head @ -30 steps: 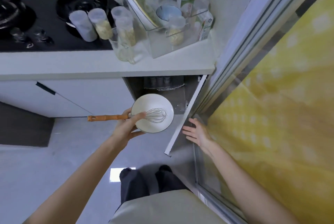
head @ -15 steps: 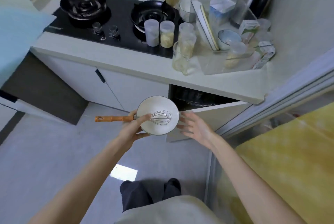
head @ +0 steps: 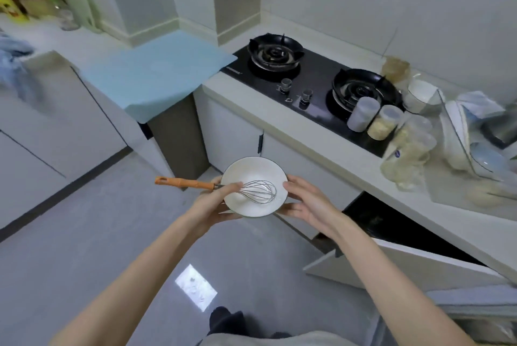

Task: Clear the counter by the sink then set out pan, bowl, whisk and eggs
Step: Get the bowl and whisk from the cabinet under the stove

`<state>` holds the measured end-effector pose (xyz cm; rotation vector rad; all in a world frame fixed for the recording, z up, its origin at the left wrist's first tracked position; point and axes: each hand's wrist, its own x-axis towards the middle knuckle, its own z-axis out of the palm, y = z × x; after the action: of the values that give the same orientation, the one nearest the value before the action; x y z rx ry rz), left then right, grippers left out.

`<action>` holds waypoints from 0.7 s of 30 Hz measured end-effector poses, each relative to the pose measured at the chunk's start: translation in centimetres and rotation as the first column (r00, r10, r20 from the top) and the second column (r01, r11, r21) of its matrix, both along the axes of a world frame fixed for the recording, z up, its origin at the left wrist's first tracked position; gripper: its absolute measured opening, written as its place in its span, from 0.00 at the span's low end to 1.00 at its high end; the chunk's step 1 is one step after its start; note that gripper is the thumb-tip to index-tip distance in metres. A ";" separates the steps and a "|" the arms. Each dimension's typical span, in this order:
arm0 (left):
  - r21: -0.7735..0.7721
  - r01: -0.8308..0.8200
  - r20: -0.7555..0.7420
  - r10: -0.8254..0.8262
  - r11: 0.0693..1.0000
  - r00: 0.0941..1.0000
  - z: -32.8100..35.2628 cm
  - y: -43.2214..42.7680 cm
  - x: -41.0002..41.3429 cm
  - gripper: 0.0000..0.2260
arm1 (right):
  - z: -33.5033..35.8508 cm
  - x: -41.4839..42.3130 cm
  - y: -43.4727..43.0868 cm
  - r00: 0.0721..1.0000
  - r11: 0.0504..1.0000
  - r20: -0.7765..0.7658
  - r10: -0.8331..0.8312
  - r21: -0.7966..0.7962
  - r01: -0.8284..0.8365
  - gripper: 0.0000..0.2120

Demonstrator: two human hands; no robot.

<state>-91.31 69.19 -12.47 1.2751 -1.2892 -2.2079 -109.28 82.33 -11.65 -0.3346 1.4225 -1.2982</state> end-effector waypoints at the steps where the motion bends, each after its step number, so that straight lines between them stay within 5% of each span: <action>1: -0.005 -0.034 -0.008 0.034 0.999 0.999 0.2 -1.3 1.6 0.16 | 0.3 1.2 -1.9 0.999 1.000 -0.010 0.030 -0.003 -0.030 0.11; 11: -0.066 -0.352 -0.066 0.348 0.934 0.935 2.7 -10.3 15.6 0.18 | 3.7 13.0 -17.9 0.943 0.947 -0.117 0.311 -0.049 -0.318 0.12; 21: -0.065 -0.640 -0.043 0.639 0.765 0.768 3.8 -17.2 27.7 0.16 | 4.0 24.6 -32.2 0.810 0.809 -0.096 0.579 -0.061 -0.585 0.13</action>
<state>-63.57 51.97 -8.64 1.3940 -0.7463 -1.6524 -84.64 50.11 -7.65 -0.8205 1.1849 -0.8410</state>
